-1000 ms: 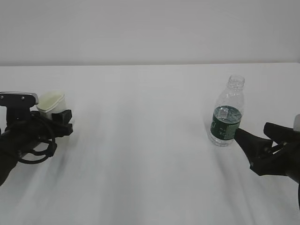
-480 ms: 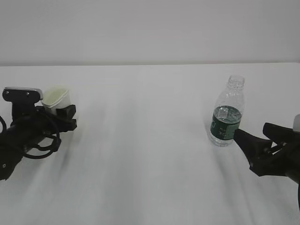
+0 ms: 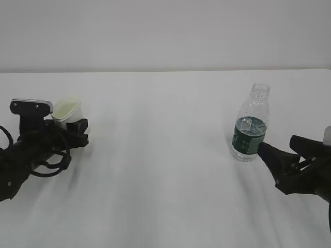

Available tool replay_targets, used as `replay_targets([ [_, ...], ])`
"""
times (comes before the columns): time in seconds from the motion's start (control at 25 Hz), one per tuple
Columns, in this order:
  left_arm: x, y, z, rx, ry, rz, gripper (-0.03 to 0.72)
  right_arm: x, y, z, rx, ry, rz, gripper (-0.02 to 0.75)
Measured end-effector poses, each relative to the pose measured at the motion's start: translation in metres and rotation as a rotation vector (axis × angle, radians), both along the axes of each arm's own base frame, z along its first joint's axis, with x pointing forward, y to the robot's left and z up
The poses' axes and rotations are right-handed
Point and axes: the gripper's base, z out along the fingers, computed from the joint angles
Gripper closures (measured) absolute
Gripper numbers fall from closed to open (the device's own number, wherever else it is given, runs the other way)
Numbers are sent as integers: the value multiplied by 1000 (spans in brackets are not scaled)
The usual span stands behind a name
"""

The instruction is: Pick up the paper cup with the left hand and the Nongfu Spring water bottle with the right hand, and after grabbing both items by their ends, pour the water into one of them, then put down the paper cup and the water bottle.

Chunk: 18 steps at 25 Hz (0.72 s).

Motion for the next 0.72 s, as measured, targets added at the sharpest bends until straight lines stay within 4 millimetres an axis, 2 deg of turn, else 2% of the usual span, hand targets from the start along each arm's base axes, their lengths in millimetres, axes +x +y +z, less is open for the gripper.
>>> replay_targets([
  [0.12, -1, 0, -7, 3, 13, 0, 270, 0, 0, 0, 0, 0, 0, 149],
  [0.48, -1, -1, -7, 4, 10, -13, 270, 0, 0, 0, 0, 0, 0, 149],
  [0.72, -2, -4, -7, 10, 9, -50, 155, 0, 0, 0, 2, 1, -1, 149],
])
